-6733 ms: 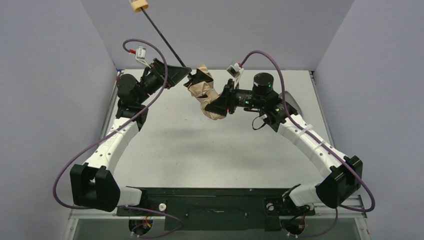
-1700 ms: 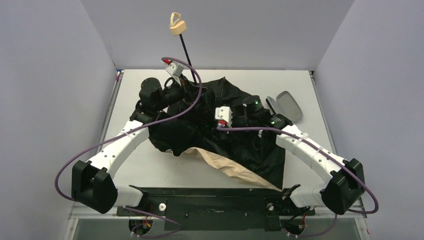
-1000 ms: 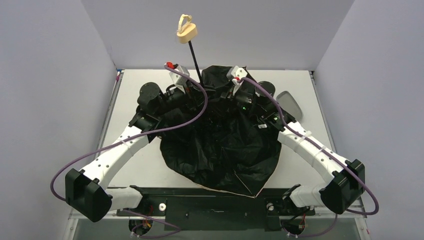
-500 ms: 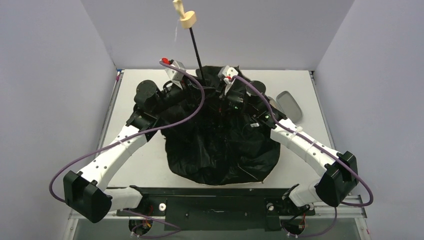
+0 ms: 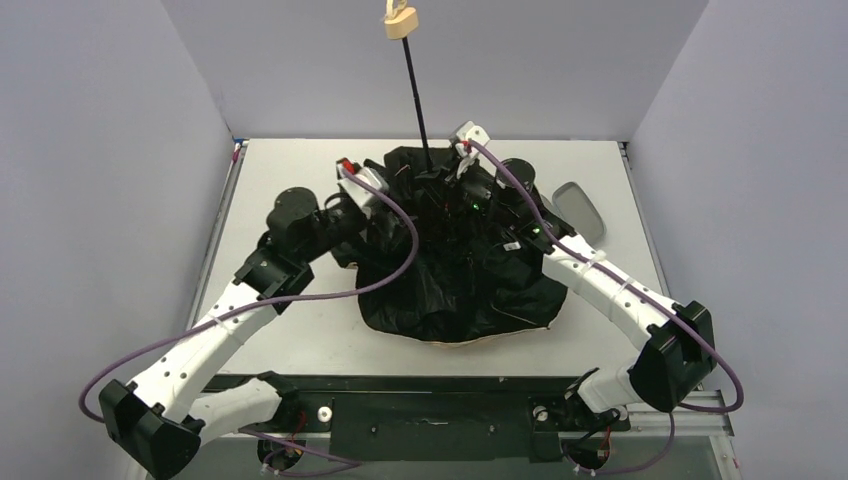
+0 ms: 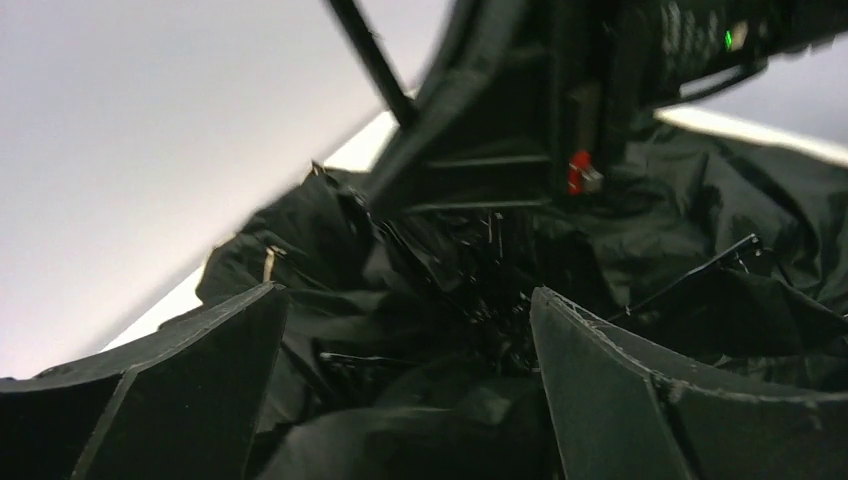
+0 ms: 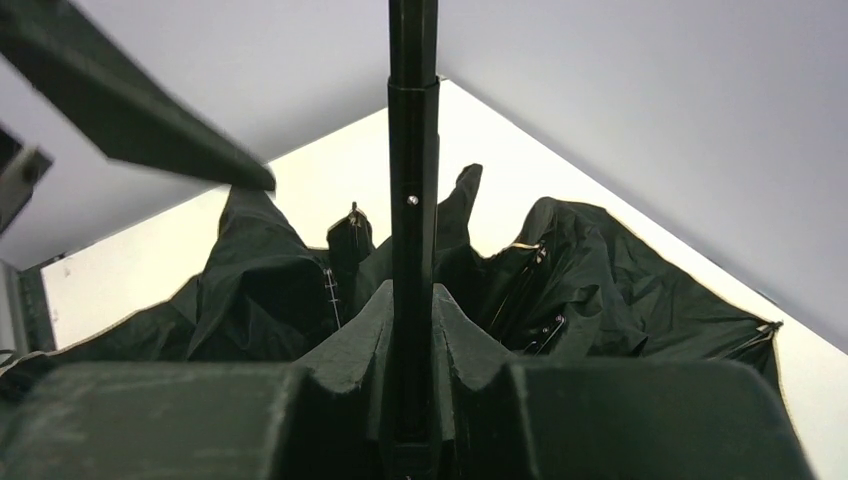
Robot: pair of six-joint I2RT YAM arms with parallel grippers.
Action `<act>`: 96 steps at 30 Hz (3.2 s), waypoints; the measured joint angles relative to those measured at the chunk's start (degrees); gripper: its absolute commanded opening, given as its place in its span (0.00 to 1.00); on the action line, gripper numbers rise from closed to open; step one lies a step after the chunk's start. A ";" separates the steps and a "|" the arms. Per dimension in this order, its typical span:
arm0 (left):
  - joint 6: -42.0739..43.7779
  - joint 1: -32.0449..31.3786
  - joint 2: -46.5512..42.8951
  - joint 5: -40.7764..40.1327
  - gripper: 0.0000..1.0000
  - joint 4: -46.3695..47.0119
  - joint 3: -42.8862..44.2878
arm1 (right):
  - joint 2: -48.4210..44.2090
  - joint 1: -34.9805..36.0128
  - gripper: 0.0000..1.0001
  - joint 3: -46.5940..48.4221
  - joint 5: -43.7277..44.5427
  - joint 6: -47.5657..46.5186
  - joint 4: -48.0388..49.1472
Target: Open the umbrella
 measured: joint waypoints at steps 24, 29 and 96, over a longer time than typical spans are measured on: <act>-8.46 7.72 5.75 -25.75 0.63 -11.98 -9.25 | -0.13 -1.53 0.00 -1.01 1.88 0.74 -0.52; -12.55 8.48 5.01 -21.97 0.71 -13.03 -11.13 | -0.13 -3.67 0.00 -1.97 -2.05 2.60 -0.55; 11.41 -10.40 14.45 24.92 0.36 1.77 4.92 | -1.95 -4.31 0.00 -1.68 -3.65 5.68 0.24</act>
